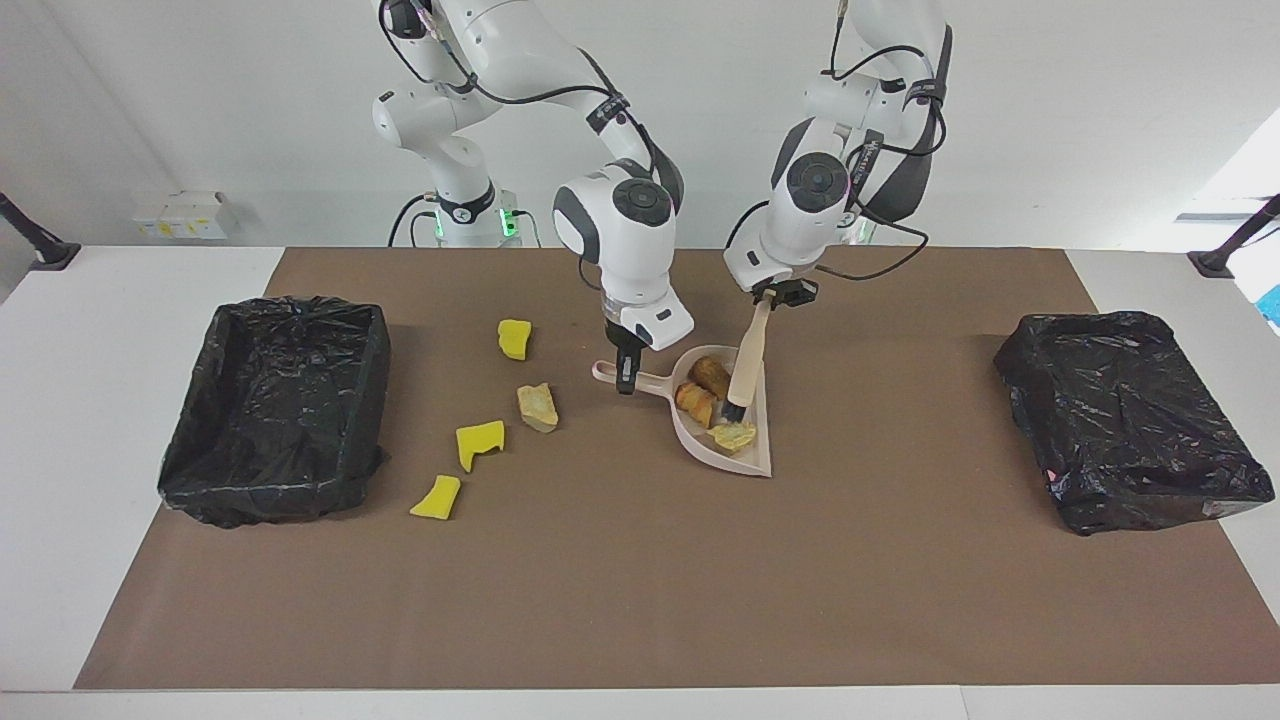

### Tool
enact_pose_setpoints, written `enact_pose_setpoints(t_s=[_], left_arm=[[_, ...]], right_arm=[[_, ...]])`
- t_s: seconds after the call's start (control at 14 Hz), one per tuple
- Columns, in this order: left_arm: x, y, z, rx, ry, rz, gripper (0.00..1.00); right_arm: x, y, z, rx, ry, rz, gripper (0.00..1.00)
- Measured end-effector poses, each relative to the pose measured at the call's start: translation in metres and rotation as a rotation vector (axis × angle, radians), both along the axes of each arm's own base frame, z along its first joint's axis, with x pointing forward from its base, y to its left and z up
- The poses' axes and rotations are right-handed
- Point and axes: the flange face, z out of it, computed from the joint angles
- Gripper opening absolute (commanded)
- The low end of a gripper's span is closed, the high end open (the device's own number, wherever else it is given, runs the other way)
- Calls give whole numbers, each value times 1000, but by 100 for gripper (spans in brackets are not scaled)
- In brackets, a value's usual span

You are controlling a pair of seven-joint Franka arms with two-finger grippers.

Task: Sweep and dump trash in bin
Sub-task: 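Sweep the bread pieces into the dustpan with the left gripper's brush, then carry the dustpan with the right gripper over the nearby black bag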

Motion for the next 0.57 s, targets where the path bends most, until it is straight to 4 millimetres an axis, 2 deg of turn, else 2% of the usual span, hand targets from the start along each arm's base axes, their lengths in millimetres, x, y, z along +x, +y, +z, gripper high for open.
enact_pose_setpoints(t_s=[0.14, 0.29, 0.43, 0.57], left_arm=[[-5, 18, 18, 23, 16, 79, 0], [-18, 23, 23, 61, 18, 178, 0], [-38, 19, 15, 100, 26, 231, 0], [-64, 4, 7, 121, -2, 281, 0]], right_arm=[[4, -4, 2, 2, -4, -3, 0], [13, -16, 6, 4, -8, 6, 0], [22, -33, 13, 6, -14, -2, 0], [28, -48, 24, 5, -16, -26, 0]])
